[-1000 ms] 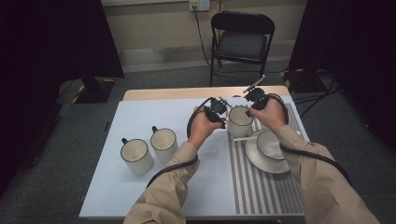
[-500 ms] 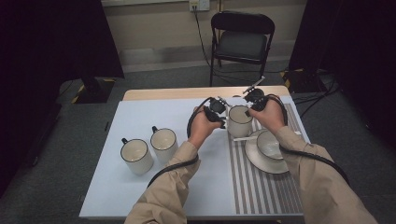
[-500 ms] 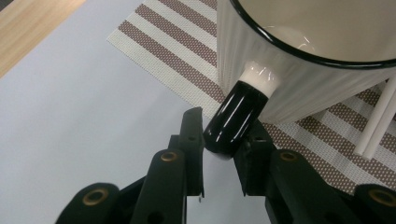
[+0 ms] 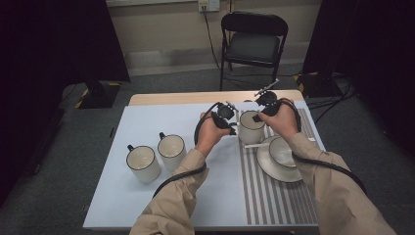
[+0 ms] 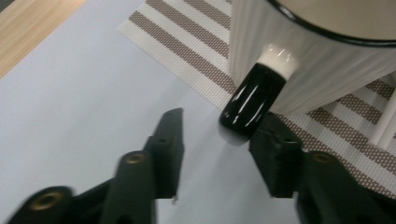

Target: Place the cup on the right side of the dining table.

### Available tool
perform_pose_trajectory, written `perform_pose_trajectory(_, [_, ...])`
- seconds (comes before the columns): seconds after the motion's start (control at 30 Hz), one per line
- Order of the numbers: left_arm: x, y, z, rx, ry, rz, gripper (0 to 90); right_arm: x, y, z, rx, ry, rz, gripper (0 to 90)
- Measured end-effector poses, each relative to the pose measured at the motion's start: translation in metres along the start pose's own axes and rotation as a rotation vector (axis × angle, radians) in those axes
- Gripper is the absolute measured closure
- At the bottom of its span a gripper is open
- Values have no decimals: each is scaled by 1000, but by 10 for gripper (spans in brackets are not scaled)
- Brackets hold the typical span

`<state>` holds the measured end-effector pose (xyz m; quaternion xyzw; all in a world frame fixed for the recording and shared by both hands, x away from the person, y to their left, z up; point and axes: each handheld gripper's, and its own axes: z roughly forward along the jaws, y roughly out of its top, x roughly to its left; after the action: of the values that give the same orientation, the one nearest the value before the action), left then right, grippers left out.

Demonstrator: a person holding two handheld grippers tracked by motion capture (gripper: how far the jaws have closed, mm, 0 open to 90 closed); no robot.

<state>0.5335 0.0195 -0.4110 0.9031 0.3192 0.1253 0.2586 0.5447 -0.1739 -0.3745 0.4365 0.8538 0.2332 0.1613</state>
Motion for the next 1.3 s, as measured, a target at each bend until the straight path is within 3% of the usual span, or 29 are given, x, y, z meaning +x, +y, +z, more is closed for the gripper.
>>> perform_pose_trajectory(0.03, [1, -2, -2, -11, -14, -22, 452, 0, 0, -1, -24, 5, -11, 444])
perform_pose_trajectory(0.13, [1, -3, -3, -17, -17, -24, 377, 0, -1, -1, -33, 13, -12, 372])
perform_pose_trajectory(0.53, [-1, -12, -15, -57, -28, -14, 212, 9, -2, -7, -64, 23, -49, 210])
perform_pose_trajectory(0.73, [-1, -17, -23, -73, -34, -45, 183, 11, -5, -11, -69, 32, -57, 174])
perform_pose_trajectory(0.8, [0, -19, -26, -71, -37, -16, 181, 12, -5, -13, -69, 39, -61, 172])
perform_pose_trajectory(1.1, [0, -27, -35, -91, -66, -49, 182, 17, -7, -16, -55, 54, -58, 160])
perform_pose_trajectory(1.3, [-2, -30, -41, -88, -64, -35, 192, 21, -8, -20, -67, 63, -67, 162])
